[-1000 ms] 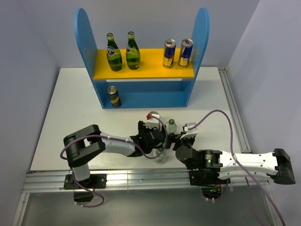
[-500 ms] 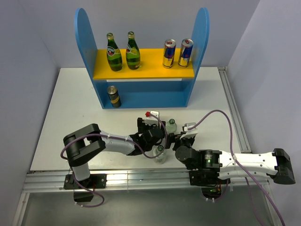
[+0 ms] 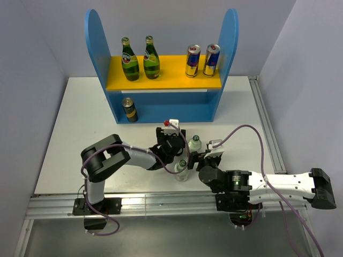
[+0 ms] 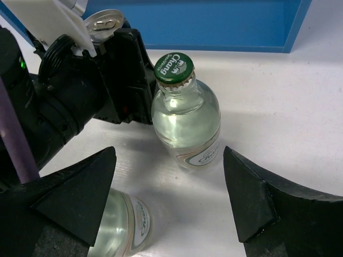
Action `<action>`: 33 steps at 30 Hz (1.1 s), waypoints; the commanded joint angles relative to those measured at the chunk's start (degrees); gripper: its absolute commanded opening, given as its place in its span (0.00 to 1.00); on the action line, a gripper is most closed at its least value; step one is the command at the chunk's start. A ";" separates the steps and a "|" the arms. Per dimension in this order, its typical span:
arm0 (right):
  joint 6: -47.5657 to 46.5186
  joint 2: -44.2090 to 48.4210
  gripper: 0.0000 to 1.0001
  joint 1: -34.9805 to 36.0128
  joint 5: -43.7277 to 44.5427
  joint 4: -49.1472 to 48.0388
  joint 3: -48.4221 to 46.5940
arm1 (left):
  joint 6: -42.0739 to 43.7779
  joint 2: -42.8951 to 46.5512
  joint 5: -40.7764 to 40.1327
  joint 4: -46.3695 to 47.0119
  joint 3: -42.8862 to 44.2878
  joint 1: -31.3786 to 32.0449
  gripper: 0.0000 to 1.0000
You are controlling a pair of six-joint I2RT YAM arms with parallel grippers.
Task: Place and organize the beverage onto the shelf
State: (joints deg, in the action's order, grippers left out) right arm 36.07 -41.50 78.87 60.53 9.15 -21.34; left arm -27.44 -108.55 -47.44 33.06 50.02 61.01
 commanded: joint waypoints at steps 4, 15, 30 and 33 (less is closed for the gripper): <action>-0.92 -1.65 0.88 0.49 -1.03 -4.58 -0.98 | 4.32 -0.34 -1.51 5.35 2.28 -1.42 0.48; -2.06 -3.86 0.88 0.49 -1.73 -5.63 -1.68 | 10.82 7.12 -1.25 5.96 -0.80 -7.48 0.00; -2.15 -3.24 0.88 0.49 -1.56 -5.54 -1.42 | 10.92 5.64 9.37 12.99 3.68 -26.64 0.00; -2.24 -2.63 0.88 0.49 -1.56 -5.81 -1.16 | 10.83 4.05 10.88 13.62 4.99 -29.02 0.00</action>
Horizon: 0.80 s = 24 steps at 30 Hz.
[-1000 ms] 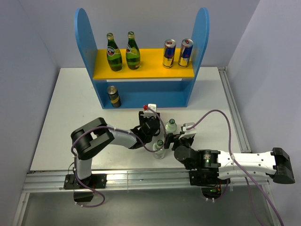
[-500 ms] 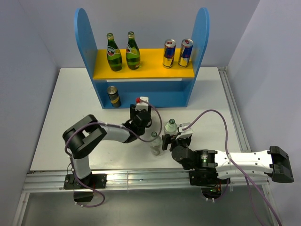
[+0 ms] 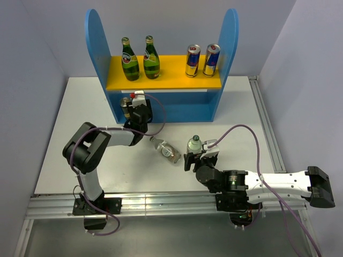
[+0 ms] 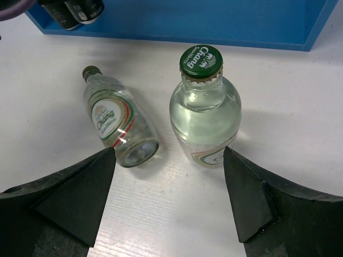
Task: Place and organize the beverage onto the shelf
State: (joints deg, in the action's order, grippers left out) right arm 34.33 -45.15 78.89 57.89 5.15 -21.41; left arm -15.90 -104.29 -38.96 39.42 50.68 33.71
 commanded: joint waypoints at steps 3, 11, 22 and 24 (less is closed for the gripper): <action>-0.58 0.85 0.88 0.39 1.09 -1.90 -1.09 | -0.53 -1.88 2.57 7.78 5.66 -2.69 0.00; -0.22 0.50 0.88 0.47 1.35 -1.46 -1.36 | -1.76 -5.04 2.57 5.32 8.38 -4.45 0.00; -0.40 0.41 0.88 0.47 1.53 -1.81 -1.27 | -2.12 -6.28 5.21 5.76 6.81 -4.53 0.58; -0.40 0.41 0.88 0.47 1.61 -1.81 -1.35 | -1.94 -6.19 5.65 5.67 6.63 -4.53 0.75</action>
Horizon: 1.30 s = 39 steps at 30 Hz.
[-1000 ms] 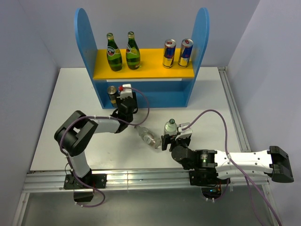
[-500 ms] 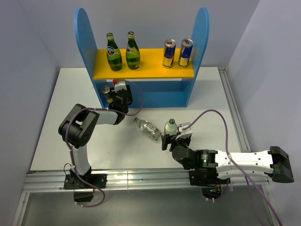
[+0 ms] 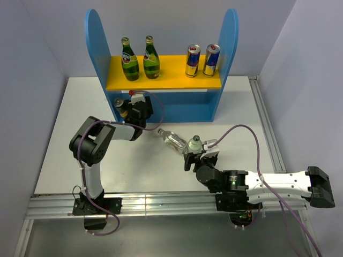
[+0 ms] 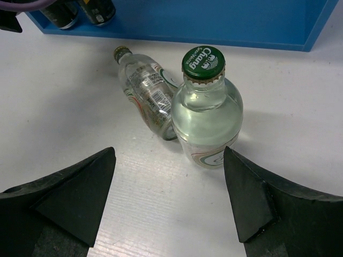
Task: Place and organize the beverage onto the shelf
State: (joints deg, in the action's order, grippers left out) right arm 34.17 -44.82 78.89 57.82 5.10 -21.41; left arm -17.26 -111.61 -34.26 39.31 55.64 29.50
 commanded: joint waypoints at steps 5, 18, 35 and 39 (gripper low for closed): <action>-0.25 0.43 0.88 0.39 1.68 -1.85 -1.18 | -0.59 1.22 1.04 5.16 1.58 0.21 0.80; -0.34 0.17 0.88 0.39 1.50 -1.85 -1.27 | -2.95 7.46 -1.77 -1.33 -0.79 5.83 0.99; -0.16 -0.09 0.88 0.39 1.50 -1.59 -1.35 | -3.49 14.75 -9.15 -6.79 -1.85 10.05 0.99; -0.16 0.08 0.88 0.47 1.33 -1.76 -1.35 | -2.35 14.76 -9.86 -6.35 -2.03 9.71 0.99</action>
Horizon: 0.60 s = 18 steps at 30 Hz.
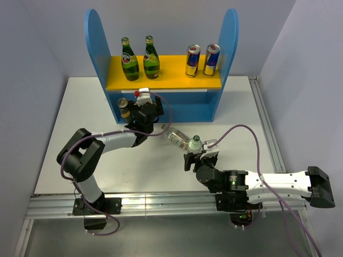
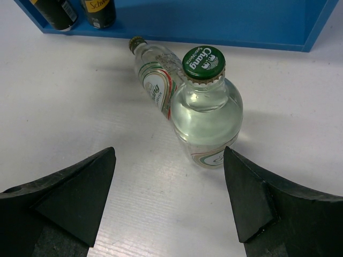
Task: Place and organize the beverage onto the shelf
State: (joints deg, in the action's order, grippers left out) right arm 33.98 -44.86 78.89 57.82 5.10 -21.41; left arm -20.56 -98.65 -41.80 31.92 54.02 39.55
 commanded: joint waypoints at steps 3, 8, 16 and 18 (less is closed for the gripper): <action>0.04 0.13 0.88 0.47 1.33 -1.68 -1.35 | 0.61 0.48 -0.92 -0.02 0.56 -1.84 0.98; 0.04 0.30 0.88 0.47 1.42 -1.68 -1.27 | 1.13 -0.49 -0.83 0.86 0.56 -3.16 0.97; 0.04 -0.23 0.88 0.47 1.42 -1.68 -1.44 | 1.92 0.39 -0.56 1.74 0.30 -4.39 0.97; 0.04 -0.49 0.88 0.47 1.50 -1.59 -1.53 | 2.10 0.83 -0.56 1.57 0.12 -4.39 0.97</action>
State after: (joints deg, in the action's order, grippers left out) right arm 34.00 -44.95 78.89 57.82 5.08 -21.41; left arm -19.79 -99.11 -41.95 31.83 54.00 35.16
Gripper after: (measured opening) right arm 0.882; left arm 0.969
